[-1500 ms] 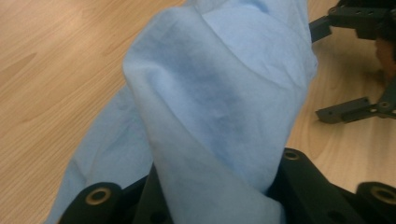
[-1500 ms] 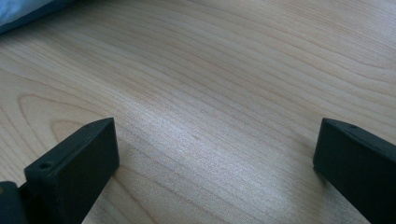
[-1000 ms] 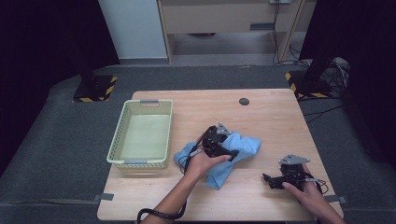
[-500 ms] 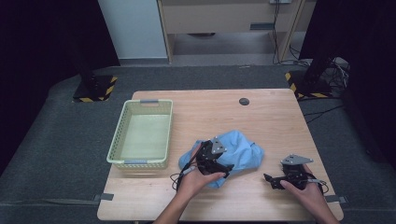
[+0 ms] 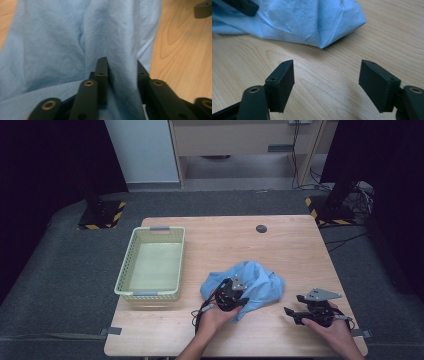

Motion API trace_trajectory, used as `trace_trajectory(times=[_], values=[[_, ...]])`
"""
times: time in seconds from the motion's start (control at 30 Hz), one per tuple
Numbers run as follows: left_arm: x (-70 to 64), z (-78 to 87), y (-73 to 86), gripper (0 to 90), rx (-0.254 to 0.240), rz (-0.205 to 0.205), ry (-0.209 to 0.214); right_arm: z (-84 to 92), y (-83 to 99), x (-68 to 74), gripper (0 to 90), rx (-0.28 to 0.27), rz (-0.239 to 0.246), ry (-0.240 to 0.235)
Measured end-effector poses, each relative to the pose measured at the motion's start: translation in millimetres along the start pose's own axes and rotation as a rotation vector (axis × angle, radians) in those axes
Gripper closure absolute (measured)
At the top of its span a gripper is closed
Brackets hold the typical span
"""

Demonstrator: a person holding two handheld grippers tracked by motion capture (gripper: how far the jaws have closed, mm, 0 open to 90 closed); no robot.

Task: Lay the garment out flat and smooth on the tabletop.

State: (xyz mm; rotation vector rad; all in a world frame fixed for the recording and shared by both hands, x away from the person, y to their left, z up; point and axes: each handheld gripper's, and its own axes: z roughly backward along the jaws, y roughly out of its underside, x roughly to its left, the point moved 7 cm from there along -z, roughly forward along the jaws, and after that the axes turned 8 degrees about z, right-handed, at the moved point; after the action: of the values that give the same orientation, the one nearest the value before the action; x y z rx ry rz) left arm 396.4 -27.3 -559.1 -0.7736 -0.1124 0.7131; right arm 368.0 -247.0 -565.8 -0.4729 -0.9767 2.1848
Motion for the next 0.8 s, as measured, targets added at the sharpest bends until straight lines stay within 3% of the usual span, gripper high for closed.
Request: trace_trajectory(times=[0.13,0.37,0.53,0.6,0.8], values=[[-13.1,-7.1,-5.0,81.8,-0.016,0.008,0.013,3.2,0.2,-1.6,35.3,-0.012,-0.014,-0.007],[-31.9,-5.9,-15.9,83.4,-0.048,0.066,0.078,4.5,-6.0,0.2,39.0,-0.033,-0.025,-0.031],[-25.5,9.3,-14.6,83.6,-0.082,0.111,0.071,7.3,-17.6,-1.2,43.3,-0.069,-0.002,-0.037],[-18.6,16.2,-12.4,83.9,-0.104,0.148,0.064,8.7,-20.7,-1.3,47.4,-0.081,0.008,-0.040],[-2.7,33.6,-11.0,85.9,-0.164,0.256,0.105,7.0,-23.3,8.5,63.5,-0.065,0.065,-0.056]])
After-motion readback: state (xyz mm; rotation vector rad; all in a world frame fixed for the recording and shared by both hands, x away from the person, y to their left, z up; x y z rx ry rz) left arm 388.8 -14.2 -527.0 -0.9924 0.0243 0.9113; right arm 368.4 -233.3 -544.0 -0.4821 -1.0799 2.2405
